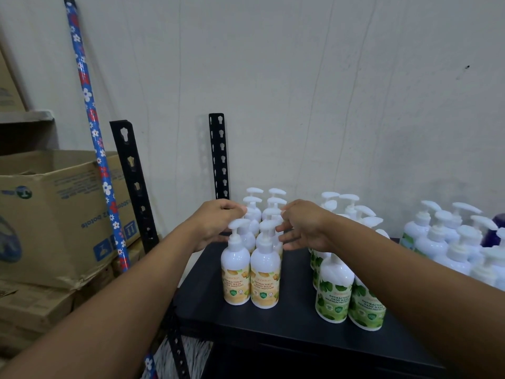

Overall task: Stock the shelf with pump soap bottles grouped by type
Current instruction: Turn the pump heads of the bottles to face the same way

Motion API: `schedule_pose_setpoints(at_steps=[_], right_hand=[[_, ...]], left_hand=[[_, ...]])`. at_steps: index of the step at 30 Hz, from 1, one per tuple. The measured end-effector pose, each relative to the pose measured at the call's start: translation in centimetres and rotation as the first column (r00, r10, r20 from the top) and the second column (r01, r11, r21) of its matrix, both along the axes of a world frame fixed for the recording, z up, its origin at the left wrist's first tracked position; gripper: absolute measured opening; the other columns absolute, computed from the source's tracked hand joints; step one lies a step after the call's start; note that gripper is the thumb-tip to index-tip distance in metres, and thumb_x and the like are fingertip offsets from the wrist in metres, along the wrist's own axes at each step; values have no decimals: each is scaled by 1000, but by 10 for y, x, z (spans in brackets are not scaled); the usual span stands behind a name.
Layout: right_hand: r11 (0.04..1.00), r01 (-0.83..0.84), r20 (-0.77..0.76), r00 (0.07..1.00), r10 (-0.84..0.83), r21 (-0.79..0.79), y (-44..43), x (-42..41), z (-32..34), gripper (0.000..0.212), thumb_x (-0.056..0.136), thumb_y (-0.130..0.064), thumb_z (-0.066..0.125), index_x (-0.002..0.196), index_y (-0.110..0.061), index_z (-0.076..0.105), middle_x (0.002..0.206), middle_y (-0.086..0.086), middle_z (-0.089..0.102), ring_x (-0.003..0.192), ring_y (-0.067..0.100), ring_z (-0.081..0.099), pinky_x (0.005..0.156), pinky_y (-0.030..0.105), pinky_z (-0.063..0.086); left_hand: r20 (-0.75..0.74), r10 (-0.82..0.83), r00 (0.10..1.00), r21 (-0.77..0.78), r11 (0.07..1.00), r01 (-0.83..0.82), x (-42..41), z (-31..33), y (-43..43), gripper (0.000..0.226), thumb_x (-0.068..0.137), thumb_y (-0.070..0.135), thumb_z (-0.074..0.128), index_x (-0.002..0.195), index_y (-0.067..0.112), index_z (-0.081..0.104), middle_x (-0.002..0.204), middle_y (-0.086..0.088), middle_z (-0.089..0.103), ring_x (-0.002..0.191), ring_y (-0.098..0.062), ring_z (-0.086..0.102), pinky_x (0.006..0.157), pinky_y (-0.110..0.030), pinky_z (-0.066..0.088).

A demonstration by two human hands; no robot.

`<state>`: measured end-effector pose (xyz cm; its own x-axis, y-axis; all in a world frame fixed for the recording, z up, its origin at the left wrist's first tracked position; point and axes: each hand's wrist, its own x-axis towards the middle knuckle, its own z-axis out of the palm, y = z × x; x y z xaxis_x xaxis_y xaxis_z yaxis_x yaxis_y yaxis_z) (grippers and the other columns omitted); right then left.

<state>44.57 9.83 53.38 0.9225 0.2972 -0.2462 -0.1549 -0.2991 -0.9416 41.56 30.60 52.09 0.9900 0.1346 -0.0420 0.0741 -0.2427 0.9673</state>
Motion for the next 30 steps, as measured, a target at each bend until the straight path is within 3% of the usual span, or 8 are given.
schedule_pose_setpoints(at_steps=[4,7,9,13,15,19,24,30], right_hand=[[995,45,-14,999,-44,90,-4,-10,-1,43,106,-29,42,145,-13,38,137,23,48,121,46,58,97,50,54],[989,54,-18,998,-52,141,-8,-21,-5,28,103,-30,44,127,-16,46,143,25,46,118,42,62,91,47,54],[990,33,-21,999,-30,139,-8,-29,-9,31,100,-28,47,128,-13,50,140,24,50,107,38,64,87,47,56],[995,18,-27,1000,-16,97,-5,-44,-11,37,101,-25,49,136,-15,45,132,14,50,120,41,57,94,49,56],[996,8,-29,1000,-6,86,-3,-50,-9,35,103,-25,48,136,-19,45,132,13,49,117,39,57,96,49,55],[997,16,-9,1000,-15,79,0,-52,-8,44,103,-25,47,146,-28,39,124,12,52,93,29,52,93,47,55],[997,34,9,999,-35,67,2,-51,-8,38,105,-19,42,142,-24,45,108,10,55,88,29,49,88,45,55],[994,68,15,997,-70,88,0,-51,-15,32,103,-13,40,134,-20,44,110,12,57,87,27,48,86,43,56]], left_hand=[[21,52,998,-34,998,-52,-13,4,-5,32,98,43,62,115,16,63,111,-1,70,94,-16,69,83,-37,58],[19,100,995,6,995,-100,-26,9,0,38,95,51,63,113,18,61,113,3,66,106,-20,67,89,-45,60],[-9,92,996,49,995,-91,-37,10,2,38,94,49,66,113,16,62,116,2,66,108,-21,67,88,-45,61],[-40,59,997,51,997,-57,-55,6,-2,28,95,39,70,112,17,65,117,2,67,108,-20,67,94,-50,57],[-30,58,998,15,998,-57,-60,1,-6,24,96,36,69,112,19,65,117,2,68,105,-17,68,91,-50,58],[0,104,995,-47,994,-104,-61,-6,-10,19,96,33,69,112,22,65,118,-2,69,105,-19,69,80,-46,60],[6,94,996,-41,995,-94,-60,-5,-12,19,98,31,66,114,21,62,117,-4,68,107,-21,68,73,-43,60],[-42,33,999,-57,998,-35,-59,-4,-8,16,102,28,61,117,24,65,122,-2,68,110,-20,67,73,-42,61]])
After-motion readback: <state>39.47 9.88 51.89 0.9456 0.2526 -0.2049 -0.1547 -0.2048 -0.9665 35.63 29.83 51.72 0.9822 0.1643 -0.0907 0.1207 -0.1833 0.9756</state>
